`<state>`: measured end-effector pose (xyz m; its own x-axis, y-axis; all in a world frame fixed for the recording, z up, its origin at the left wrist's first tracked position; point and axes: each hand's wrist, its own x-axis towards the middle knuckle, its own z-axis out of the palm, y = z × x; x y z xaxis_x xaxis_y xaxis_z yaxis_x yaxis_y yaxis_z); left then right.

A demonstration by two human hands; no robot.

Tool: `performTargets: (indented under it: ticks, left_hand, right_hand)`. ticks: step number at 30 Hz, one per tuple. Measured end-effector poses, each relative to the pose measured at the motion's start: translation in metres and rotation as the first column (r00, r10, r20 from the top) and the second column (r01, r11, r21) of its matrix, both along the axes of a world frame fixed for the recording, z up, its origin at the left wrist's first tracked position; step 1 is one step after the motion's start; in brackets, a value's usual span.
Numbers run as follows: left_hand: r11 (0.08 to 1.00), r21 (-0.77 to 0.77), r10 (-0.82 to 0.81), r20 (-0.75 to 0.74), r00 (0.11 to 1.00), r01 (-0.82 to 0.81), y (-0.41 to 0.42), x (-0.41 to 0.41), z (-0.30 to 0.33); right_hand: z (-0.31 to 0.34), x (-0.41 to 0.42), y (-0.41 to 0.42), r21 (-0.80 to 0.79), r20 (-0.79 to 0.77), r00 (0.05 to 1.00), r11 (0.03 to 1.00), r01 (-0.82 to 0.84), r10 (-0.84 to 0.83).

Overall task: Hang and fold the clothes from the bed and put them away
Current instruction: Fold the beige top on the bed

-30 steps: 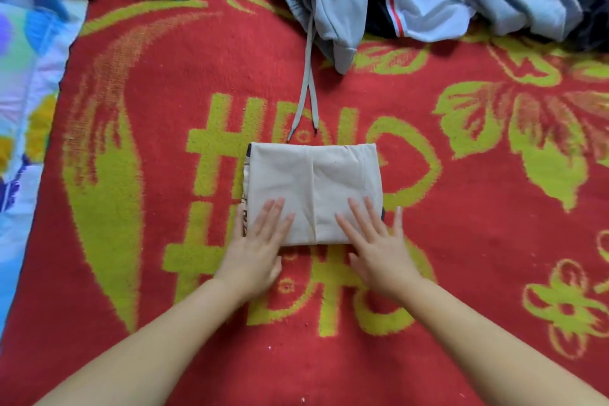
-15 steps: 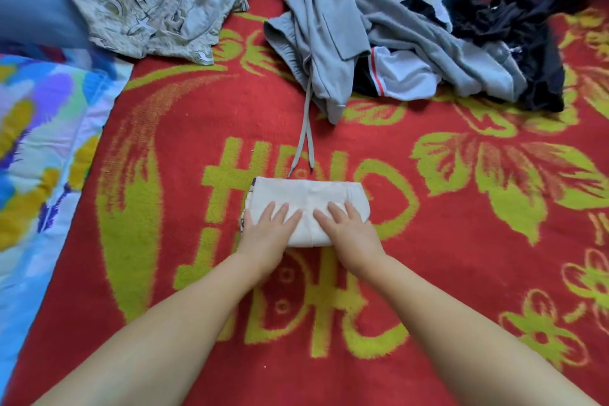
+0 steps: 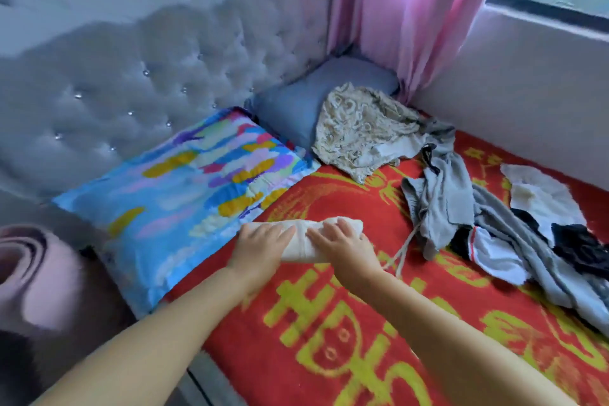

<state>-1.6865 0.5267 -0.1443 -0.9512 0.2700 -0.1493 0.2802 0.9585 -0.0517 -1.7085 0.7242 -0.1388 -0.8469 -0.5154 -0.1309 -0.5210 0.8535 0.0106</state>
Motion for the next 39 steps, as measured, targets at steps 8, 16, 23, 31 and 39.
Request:
performTargets:
  ticks: [8, 16, 23, 31, 39]
  left_hand:
    - [0.91, -0.004, 0.415, -0.027, 0.909, -0.415, -0.161, 0.167, 0.055]
    - [0.728, -0.005, 0.685, 0.04, 0.727, -0.685, -0.283, 0.406, 0.045]
    - [0.553, -0.079, 0.832, 0.11, 0.544, -0.83, -0.373, 0.625, 0.042]
    - [0.424, -0.093, 0.903, 0.125, 0.412, -0.901, -0.455, 0.73, 0.024]
    - [0.457, -0.1, 0.881, 0.192, 0.433, -0.884, -0.564, 0.728, -0.029]
  right_hand:
    - [0.055, 0.086, -0.184, 0.032, -0.026, 0.894, 0.894, -0.446, 0.447]
    - [0.054, 0.269, -0.36, 0.151, 0.034, 0.651, 0.64, -0.753, 0.758]
    - [0.031, 0.465, -0.49, 0.086, 0.097, 0.439, 0.432, -0.898, 0.893]
    - [0.009, 0.558, -0.6, 0.097, 0.141, 0.339, 0.327, -0.94, 0.93]
    - [-0.05, 0.558, -0.706, 0.044, 0.223, 0.353, 0.353, -0.935, 0.909]
